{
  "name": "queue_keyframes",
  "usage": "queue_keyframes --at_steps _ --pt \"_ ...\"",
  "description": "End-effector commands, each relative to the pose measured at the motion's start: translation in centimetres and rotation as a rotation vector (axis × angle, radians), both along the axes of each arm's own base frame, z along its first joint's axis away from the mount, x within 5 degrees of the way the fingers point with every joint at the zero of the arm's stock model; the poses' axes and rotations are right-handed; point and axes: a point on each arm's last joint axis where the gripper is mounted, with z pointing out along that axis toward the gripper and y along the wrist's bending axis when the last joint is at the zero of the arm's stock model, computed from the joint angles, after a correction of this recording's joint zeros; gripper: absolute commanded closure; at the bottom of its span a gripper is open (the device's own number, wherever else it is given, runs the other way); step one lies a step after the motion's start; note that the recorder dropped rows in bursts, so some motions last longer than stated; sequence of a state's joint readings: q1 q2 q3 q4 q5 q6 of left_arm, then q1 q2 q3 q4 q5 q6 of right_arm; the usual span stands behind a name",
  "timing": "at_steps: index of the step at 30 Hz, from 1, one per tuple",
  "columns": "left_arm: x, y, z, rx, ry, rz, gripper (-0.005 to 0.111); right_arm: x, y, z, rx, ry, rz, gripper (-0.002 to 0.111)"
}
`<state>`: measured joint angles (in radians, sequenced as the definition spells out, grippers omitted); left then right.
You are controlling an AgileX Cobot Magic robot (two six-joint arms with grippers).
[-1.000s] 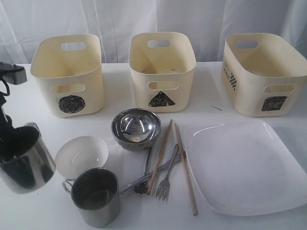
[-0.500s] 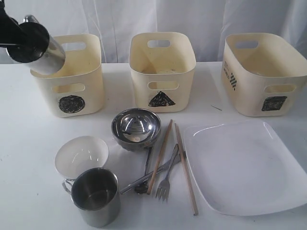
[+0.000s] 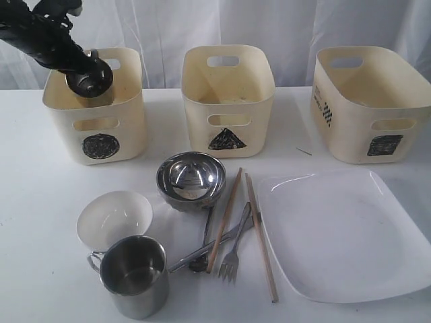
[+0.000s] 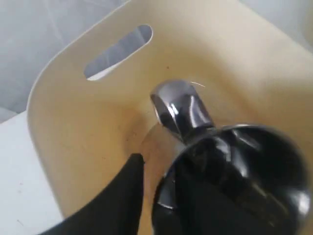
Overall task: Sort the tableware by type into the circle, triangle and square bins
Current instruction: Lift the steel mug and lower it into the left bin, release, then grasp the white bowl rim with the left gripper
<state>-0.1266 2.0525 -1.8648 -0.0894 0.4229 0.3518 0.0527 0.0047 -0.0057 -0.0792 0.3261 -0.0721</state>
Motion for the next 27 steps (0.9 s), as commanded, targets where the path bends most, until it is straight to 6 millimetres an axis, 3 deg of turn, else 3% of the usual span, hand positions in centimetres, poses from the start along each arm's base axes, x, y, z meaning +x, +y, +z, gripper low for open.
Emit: queue_keyframes --at_steps 1,4,9,13,19,24,27 --pt "-1.1 -0.2 2.7 -0.035 -0.012 0.008 0.063 0.0 0.0 -0.1 0.005 -0.008 -0.002 0.108" --pt "-3.9 0.0 5.5 -0.023 0.076 -0.025 0.068 0.0 0.0 -0.1 0.005 -0.008 -0.002 0.108" --pt "-11.7 -0.1 9.8 -0.075 0.198 -0.125 0.069 0.0 0.0 -0.1 0.005 -0.008 -0.002 0.108" --pt "-15.2 0.4 10.1 -0.078 0.215 -0.121 0.069 0.0 0.0 -0.1 0.005 -0.008 -0.002 0.108" --pt "-19.2 0.6 6.1 -0.127 0.333 -0.102 0.069 0.0 0.0 -0.1 0.005 -0.008 -0.002 0.108" --pt "-20.2 0.3 0.6 -0.183 0.424 -0.072 0.064 0.0 0.0 -0.1 0.005 -0.008 -0.002 0.108" --pt "-20.3 -0.2 -1.5 -0.180 0.420 -0.068 0.061 0.0 0.0 -0.1 0.005 -0.008 -0.002 0.108"
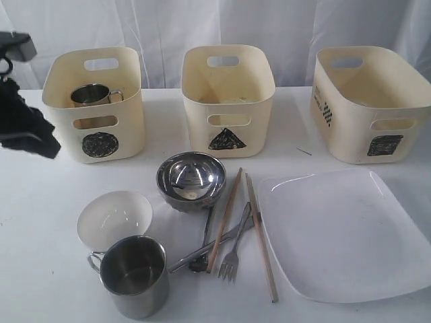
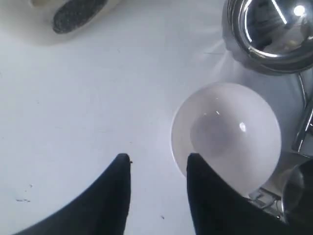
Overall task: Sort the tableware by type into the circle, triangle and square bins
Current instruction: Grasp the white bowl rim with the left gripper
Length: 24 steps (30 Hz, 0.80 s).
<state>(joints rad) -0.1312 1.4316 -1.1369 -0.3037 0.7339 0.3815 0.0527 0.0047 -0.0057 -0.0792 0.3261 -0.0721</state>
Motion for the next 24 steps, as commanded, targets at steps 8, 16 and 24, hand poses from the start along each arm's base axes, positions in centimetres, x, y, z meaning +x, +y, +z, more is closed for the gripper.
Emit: queue_keyframes --at_steps 8,16,24 --pt "0.3 -3.3 -5.1 -0.029 0.007 -0.052 0.050 0.0 0.0 -0.1 0.005 -0.008 -0.002 0.108" --pt "1.6 -4.1 -8.6 -0.055 0.119 -0.020 0.049 0.0 0.0 -0.1 0.005 -0.008 -0.002 0.108" --pt "2.3 -4.2 -11.4 -0.033 0.189 -0.015 0.049 0.0 0.0 -0.1 0.005 -0.008 -0.002 0.108"
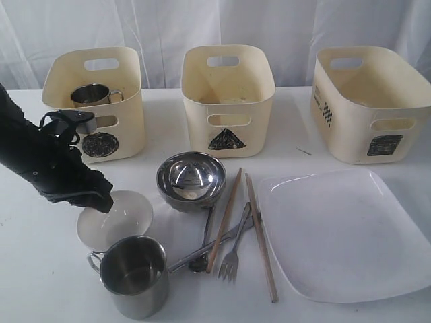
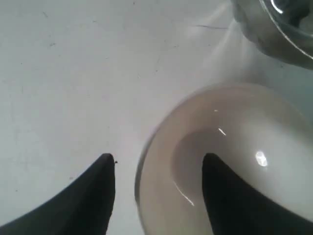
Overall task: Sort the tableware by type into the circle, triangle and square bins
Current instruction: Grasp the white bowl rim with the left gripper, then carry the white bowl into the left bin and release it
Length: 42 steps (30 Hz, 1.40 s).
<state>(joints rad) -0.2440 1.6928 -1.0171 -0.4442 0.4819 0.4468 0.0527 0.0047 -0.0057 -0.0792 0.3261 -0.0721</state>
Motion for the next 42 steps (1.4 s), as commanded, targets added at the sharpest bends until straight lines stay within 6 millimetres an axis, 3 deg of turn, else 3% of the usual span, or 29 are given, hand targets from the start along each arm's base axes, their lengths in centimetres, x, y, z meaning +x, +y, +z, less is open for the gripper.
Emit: queue_keyframes --at_steps 1,5,12,17,22,27,37,42 --pt "0.0 -0.2 -1.6 0.003 0.061 -0.001 0.049 0.0 0.0 -0.1 0.005 -0.008 -0.002 0.108" --pt "0.1 -0.2 -2.2 0.008 0.080 -0.001 0.053 0.0 0.0 -0.1 0.005 -0.008 -0.002 0.108" --pt "0.3 0.0 -2.3 0.017 0.066 0.009 0.107 0.0 0.0 -0.1 0.005 -0.008 -0.002 0.108" --pt "0.7 0.1 -2.0 0.037 0.035 0.000 0.107 0.0 0.0 -0.1 0.005 -0.008 -0.002 0.108" --pt "1.3 0.7 0.0 0.120 -0.037 -0.031 0.107 0.0 0.0 -0.1 0.005 -0.008 -0.002 0.108" --pt "1.7 1.8 4.1 0.233 -0.139 -0.015 0.107 0.0 0.0 -0.1 0.005 -0.008 -0.002 0.108" --pt "1.0 2.2 16.3 0.175 -0.525 0.023 0.107 0.0 0.0 -0.1 0.007 -0.008 -0.002 0.108" --pt "3.5 2.5 19.7 0.204 -0.684 0.067 0.107 0.0 0.0 -0.1 0.007 -0.008 -0.002 0.108"
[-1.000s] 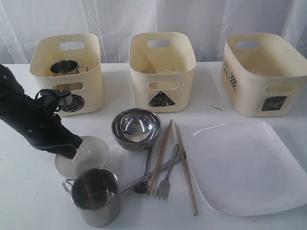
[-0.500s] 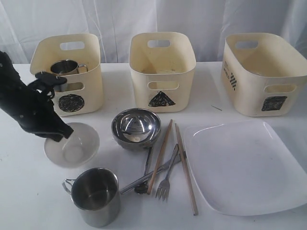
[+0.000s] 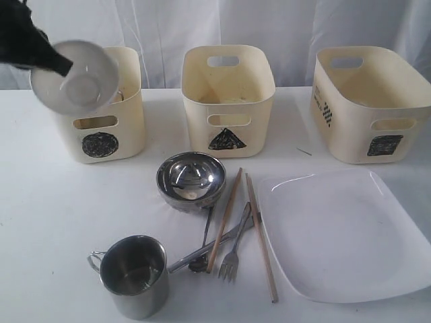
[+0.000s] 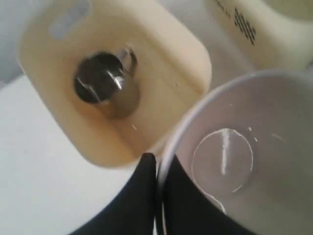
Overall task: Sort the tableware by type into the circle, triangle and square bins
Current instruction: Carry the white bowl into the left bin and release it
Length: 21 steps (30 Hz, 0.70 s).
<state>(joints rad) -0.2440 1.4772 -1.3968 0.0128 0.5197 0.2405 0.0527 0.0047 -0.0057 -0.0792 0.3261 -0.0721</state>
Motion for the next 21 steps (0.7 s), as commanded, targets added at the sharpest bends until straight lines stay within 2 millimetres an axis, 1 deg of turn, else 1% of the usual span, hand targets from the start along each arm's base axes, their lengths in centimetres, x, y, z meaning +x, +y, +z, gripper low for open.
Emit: queue_keyframes --at_steps 1,2,3,5,6,8,9,12,15,18,21 --pt "2.6 0.6 2.5 -0.005 -0.116 0.059 0.107 0.0 0.0 -0.1 0.007 -0.008 -0.002 0.108" --pt "3.5 0.7 2.5 -0.017 -0.114 0.077 0.107 0.0 0.0 -0.1 0.007 -0.008 -0.002 0.108" --pt "4.8 1.2 2.3 -0.028 -0.109 0.107 0.107 0.0 0.0 -0.1 0.007 -0.008 -0.002 0.108" --pt "6.9 1.8 1.8 -0.048 -0.102 0.151 0.107 0.0 0.0 -0.1 0.007 -0.008 -0.002 0.108" --pt "8.1 2.5 1.4 -0.068 -0.094 0.187 0.107 0.0 0.0 -0.1 0.007 -0.008 -0.002 0.108" --pt "10.2 3.4 0.6 -0.098 -0.083 0.236 0.107 0.0 0.0 -0.1 0.007 -0.008 -0.002 0.108" --pt "11.6 3.7 -0.2 -0.118 -0.072 0.253 0.107 0.0 0.0 -0.1 0.007 -0.008 -0.002 0.108" --pt "14.4 4.5 -1.8 -0.180 -0.051 0.286 0.107 0.0 0.0 -0.1 0.007 -0.008 -0.002 0.108" --pt "16.6 4.6 -3.3 -0.206 -0.045 0.293 0.107 0.0 0.0 -0.1 0.007 -0.008 -0.002 0.108" --pt "18.0 4.4 -4.5 -0.211 -0.034 0.293 0.107 0.0 0.0 -0.1 0.007 -0.008 -0.002 0.108" --pt "18.8 4.4 -5.8 -0.214 -0.015 0.295 0.107 0.0 0.0 -0.1 0.007 -0.008 -0.002 0.108"
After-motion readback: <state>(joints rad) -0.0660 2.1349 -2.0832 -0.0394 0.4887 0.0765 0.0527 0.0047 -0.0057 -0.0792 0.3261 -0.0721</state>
